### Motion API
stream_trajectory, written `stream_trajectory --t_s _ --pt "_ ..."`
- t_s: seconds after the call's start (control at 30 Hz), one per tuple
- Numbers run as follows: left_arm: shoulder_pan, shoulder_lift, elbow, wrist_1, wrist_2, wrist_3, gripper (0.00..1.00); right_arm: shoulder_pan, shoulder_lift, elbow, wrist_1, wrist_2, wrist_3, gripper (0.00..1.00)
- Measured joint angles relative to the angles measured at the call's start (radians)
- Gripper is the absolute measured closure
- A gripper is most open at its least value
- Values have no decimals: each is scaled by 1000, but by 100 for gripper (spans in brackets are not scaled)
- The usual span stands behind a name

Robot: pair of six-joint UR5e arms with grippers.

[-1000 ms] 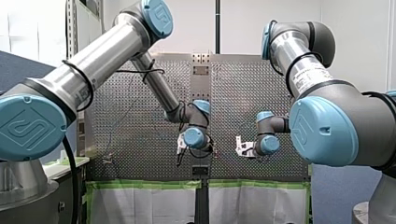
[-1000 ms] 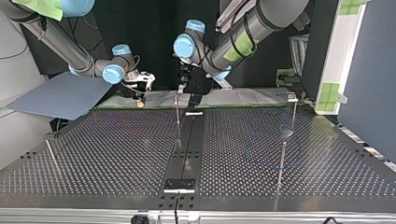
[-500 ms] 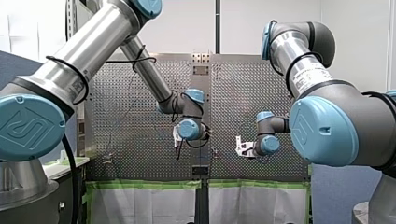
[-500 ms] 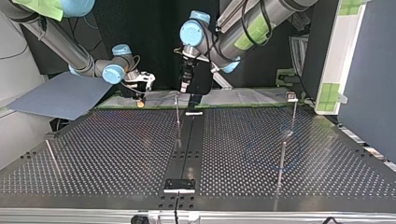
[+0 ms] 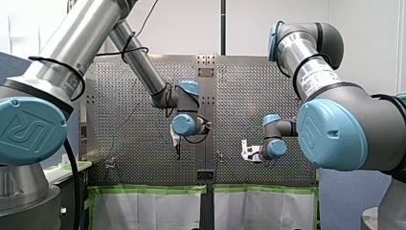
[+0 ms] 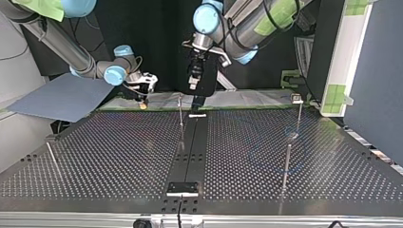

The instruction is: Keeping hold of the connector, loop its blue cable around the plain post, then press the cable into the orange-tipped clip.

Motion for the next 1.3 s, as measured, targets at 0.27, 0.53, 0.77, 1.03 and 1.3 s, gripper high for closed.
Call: stream_trajectory --t_s 0.27,0.53,0.77,1.03,1.3 --pt "-6 88 -88 -7 -34 12 0 -12 -48 0 25 19 -12 100" --pt "-7 160 -160 -13 -44 9 0 -9 -122 1 59 23 -26 100" --pt "-1 234 -234 -9 -69 10 0 -9 -165 20 64 22 -32 100" --pt "2 290 -290 5 -70 10 0 0 -168 37 44 -2 -15 100" --pt "3 293 -293 6 -70 10 0 1 -168 37 43 -4 -14 100"
